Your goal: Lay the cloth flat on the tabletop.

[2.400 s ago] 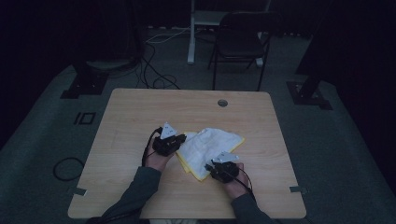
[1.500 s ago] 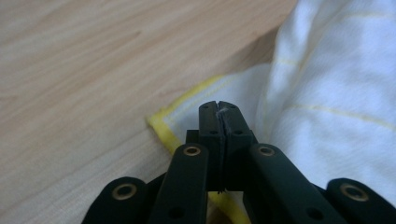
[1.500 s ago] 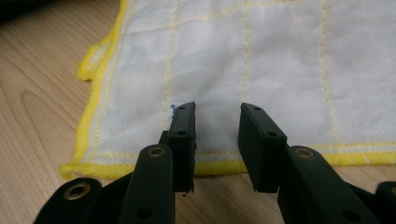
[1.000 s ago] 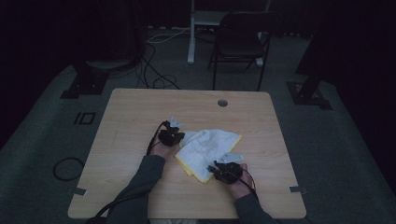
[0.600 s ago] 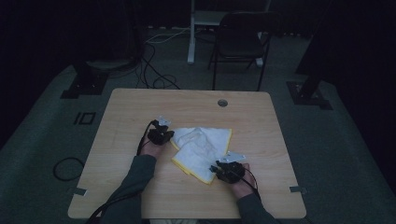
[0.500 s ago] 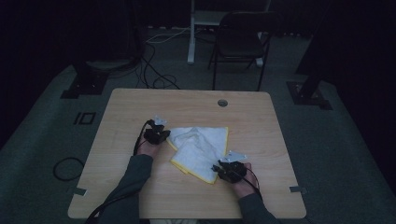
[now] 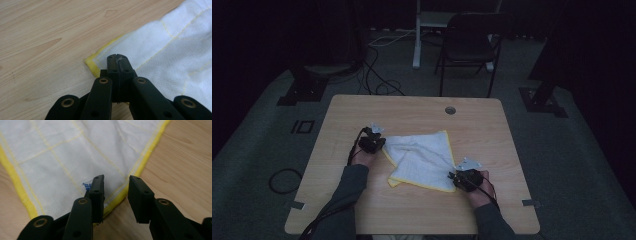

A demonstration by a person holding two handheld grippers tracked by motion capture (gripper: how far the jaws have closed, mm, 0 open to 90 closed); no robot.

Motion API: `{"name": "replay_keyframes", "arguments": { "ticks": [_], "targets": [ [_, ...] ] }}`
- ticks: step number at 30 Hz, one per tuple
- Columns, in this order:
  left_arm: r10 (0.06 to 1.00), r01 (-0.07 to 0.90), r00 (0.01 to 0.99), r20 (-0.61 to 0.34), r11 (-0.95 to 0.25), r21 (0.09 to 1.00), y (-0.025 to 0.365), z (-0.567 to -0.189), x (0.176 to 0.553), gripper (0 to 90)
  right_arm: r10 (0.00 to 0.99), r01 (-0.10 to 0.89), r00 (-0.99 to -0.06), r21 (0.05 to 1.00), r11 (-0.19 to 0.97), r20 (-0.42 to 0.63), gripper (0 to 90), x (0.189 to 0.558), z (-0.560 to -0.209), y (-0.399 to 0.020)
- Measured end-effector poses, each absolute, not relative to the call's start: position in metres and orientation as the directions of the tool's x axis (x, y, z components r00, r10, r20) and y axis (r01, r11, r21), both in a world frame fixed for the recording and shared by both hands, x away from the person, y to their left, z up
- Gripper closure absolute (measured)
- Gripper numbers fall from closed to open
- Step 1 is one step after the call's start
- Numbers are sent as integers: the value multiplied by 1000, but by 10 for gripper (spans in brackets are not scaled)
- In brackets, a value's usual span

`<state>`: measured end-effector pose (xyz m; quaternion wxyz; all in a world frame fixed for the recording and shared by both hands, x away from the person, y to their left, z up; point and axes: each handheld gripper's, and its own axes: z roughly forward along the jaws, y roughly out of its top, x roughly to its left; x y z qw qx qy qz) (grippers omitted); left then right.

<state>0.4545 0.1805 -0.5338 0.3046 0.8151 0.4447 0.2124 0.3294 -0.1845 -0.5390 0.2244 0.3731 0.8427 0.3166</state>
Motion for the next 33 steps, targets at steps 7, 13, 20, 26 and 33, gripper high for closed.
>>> {"name": "replay_keyframes", "arguments": {
  "ticks": [7,13,20,26,33],
  "targets": [
    [856,592,509,94,-427,684,179,-534,454,900,794,502,-588,699,510,-157,663,337,-539,-195],
    [861,567,499,98,-410,714,171,-525,441,878,797,505,-584,700,505,-153,663,339,-539,-197],
    [778,492,626,54,-447,747,146,-519,387,864,804,521,-583,704,482,-118,663,341,-539,-200],
    [737,519,675,-16,-459,721,135,-533,366,898,802,522,-586,704,481,-115,663,342,-539,-200],
    [736,532,677,-14,-475,701,138,-536,363,900,804,526,-584,703,479,-111,666,341,-539,-201]
  ]
}}
